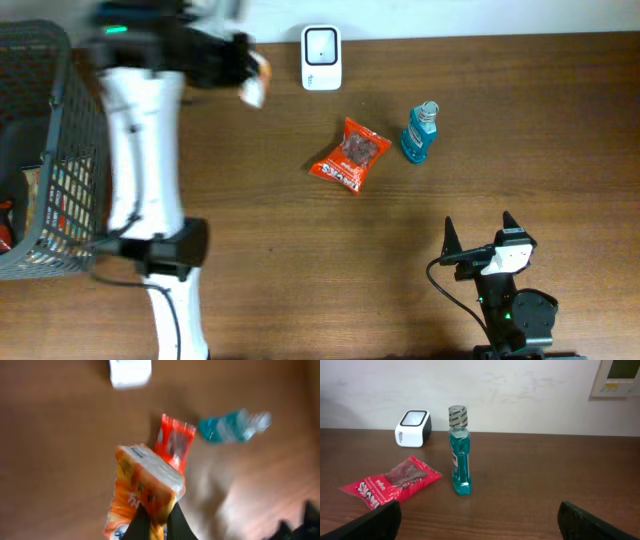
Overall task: Scan the item barcode
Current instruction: 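Drop the small orange packet beside the red bag with left gripper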
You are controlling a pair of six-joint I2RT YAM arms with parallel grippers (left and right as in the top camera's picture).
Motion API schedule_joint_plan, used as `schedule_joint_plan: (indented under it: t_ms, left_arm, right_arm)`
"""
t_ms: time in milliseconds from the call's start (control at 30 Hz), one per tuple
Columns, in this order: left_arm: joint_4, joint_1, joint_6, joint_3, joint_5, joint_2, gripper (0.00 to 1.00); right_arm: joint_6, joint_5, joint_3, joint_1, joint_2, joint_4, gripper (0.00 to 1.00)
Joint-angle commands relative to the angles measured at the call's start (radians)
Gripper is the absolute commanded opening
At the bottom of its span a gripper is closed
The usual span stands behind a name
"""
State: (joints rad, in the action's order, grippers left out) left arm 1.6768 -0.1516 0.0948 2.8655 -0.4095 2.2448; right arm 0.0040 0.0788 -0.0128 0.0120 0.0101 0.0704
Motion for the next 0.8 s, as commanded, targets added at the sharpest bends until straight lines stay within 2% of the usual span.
schedule_joint_plan:
  t_ms: [0, 67, 167, 200, 233, 267, 333, 400, 533, 633, 767]
  left_arm:
    - [-0.081, -0.158, 0.033, -0.297, 0.254, -0.01, 0.0]
    - [-0.294, -0.237, 0.061, -0.578, 0.259, -0.01, 0.0]
    - [-0.636, -0.283, 0.151, -0.879, 0.305, -0.01, 0.0]
    - [-0.694, -0.291, 0.17, -0.927, 0.305, -0.01, 0.0]
    - [-0.724, -0.296, 0.171, -0.947, 0.302, -0.01, 0.12]
    - [-0.726, -0.298, 0.171, -0.947, 0.303, -0.01, 0.41]
    - [-0.724, -0.297, 0.171, -0.946, 0.302, -0.011, 0.65]
    - [-0.646, -0.269, 0.171, -0.837, 0.232, -0.071, 0.99]
    - [-0.468, -0.202, 0.17, -0.646, 0.233, -0.241, 0.99]
    - [-0.402, -0.139, 0.137, -0.632, 0.235, -0.406, 0.99]
    - [-0.278, -0.005, 0.109, -0.632, 0.294, -0.504, 0.99]
  right_arm:
    - [0.011, -0.001, 0.007, -0.005, -0.006, 0.002, 0.99]
    - [0.011, -0.001, 0.007, -0.005, -0.006, 0.002, 0.99]
    - [0.011, -0.001, 0.007, -0.005, -0.006, 0.002, 0.99]
    - [0.011, -0.001, 0.007, -0.005, -0.006, 0.002, 0.98]
    - [0.011, -0.001, 0.007, -0.005, -0.006, 0.003, 0.99]
    - [0.011, -0.001, 0.007, -0.005, -0.006, 0.002, 0.99]
    - [0.011, -0.001, 0.007, -0.005, -0.006, 0.003, 0.99]
    - [0.011, -0.001, 0.007, -0.005, -0.006, 0.002, 0.99]
    - [0.011, -0.001, 0.007, -0.005, -0.006, 0.002, 0.99]
    - [0.011, -0.001, 0.007, -0.005, -0.006, 0.002, 0.99]
    - [0.011, -0.001, 0.007, -0.005, -0.006, 0.002, 0.99]
